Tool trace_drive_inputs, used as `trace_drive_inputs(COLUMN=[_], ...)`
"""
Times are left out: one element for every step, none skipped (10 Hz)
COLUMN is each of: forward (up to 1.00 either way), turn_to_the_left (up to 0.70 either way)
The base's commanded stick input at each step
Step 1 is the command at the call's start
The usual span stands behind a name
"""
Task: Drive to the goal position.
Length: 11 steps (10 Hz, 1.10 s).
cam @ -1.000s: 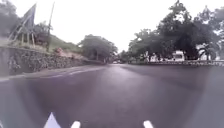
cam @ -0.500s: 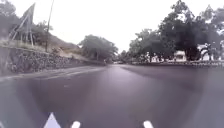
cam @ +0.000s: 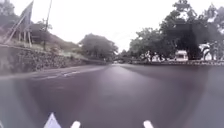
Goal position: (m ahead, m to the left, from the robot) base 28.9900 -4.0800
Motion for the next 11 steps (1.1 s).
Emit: trace_drive_inputs(forward=[0.70, 0.70, 0.70, 0.70, 0.70, 0.70, 0.70, 0.70, 0.70, 0.70, 0.70], turn_to_the_left=[0.00, 0.00, 0.00, 0.00, 0.00, 0.00, 0.00, 0.00, 0.00, 0.00, 0.00])
